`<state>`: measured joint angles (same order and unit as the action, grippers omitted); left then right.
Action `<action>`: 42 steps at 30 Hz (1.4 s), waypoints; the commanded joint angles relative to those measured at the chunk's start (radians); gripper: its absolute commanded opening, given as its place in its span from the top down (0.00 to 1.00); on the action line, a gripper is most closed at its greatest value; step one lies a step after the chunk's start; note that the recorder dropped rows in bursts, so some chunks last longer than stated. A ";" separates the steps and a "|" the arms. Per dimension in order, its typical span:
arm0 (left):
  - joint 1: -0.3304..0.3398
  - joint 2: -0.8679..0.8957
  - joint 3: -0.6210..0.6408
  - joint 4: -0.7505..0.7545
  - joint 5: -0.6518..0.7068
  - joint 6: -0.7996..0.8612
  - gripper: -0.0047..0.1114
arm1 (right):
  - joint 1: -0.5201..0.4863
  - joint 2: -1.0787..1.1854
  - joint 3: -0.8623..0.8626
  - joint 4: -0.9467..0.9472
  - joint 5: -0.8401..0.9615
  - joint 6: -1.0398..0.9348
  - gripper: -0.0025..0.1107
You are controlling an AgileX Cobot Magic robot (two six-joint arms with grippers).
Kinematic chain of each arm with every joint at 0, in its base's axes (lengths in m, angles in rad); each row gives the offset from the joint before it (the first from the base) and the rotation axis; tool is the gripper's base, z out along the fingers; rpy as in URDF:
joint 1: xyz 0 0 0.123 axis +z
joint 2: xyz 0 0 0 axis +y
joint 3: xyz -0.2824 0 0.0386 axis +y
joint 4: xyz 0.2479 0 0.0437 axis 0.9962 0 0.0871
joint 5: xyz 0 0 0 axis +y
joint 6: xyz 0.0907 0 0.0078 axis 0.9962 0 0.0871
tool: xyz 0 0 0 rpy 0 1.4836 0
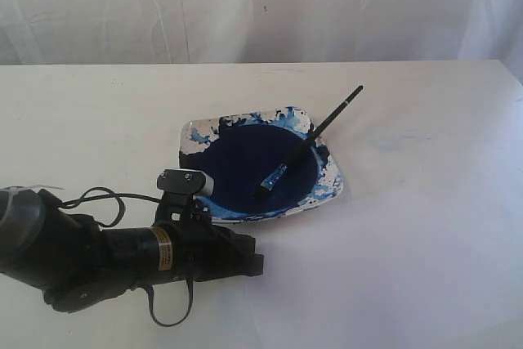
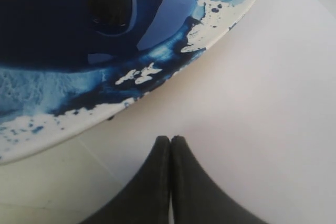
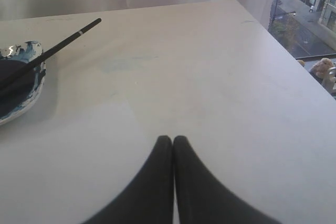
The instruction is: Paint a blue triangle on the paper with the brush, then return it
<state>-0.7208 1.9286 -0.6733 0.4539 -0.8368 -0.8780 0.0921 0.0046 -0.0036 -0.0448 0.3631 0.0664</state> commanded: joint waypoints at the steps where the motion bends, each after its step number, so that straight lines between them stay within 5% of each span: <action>1: -0.002 -0.007 0.004 0.008 0.023 0.005 0.96 | -0.006 -0.005 0.004 -0.004 -0.011 -0.002 0.98; 24: -0.002 -0.007 0.004 0.008 0.021 0.019 0.96 | -0.006 -0.005 0.004 -0.015 -0.034 -0.027 0.98; 42: -0.002 -0.007 0.004 0.006 0.021 0.020 0.96 | -0.006 -0.005 0.004 0.052 -0.731 0.167 0.98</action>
<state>-0.7208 1.9286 -0.6733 0.4559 -0.8368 -0.8604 0.0921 0.0046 -0.0019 0.0000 -0.2564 0.1897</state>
